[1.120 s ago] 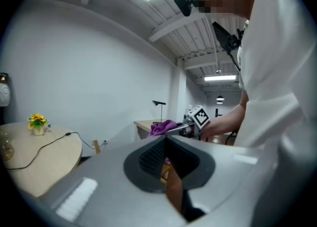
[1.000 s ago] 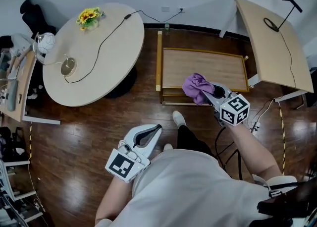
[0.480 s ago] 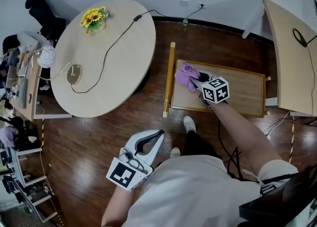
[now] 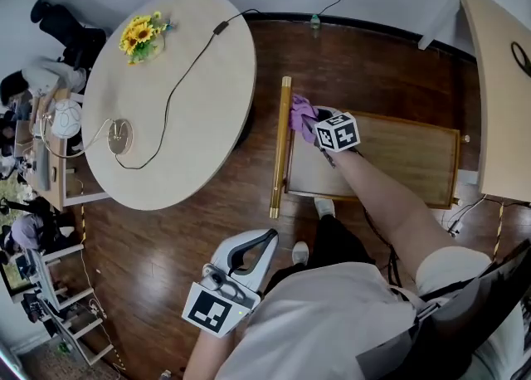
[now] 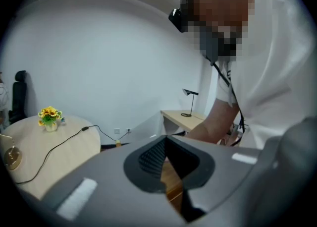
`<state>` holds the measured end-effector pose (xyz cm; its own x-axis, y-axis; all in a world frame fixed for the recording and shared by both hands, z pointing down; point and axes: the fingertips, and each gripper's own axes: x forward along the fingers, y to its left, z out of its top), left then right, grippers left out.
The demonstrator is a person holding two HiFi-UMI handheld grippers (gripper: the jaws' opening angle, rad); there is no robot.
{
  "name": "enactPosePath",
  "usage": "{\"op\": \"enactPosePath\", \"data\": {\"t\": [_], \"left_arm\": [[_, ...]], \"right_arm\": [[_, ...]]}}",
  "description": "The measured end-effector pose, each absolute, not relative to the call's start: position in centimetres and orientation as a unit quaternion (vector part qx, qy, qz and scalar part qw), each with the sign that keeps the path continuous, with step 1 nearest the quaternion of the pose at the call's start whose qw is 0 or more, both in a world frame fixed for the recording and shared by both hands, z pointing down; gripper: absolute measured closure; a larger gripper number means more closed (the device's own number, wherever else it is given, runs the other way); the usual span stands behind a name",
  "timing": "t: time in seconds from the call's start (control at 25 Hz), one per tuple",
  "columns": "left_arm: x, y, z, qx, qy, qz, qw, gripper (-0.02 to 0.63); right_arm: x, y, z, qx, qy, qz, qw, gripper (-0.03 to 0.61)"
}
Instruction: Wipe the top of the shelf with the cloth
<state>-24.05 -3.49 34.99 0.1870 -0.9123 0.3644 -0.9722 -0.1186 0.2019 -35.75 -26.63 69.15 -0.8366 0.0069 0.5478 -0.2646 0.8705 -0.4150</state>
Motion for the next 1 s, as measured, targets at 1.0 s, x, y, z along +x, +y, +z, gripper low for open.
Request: {"op": "enactPosePath", "data": {"t": [1.0], "left_arm": [[-17.4, -12.6, 37.1, 0.827, -0.516, 0.086, 0.208, 0.592]], "right_arm": [[-10.8, -40.3, 72.9, 0.243, -0.883, 0.243, 0.319, 0.489]]}}
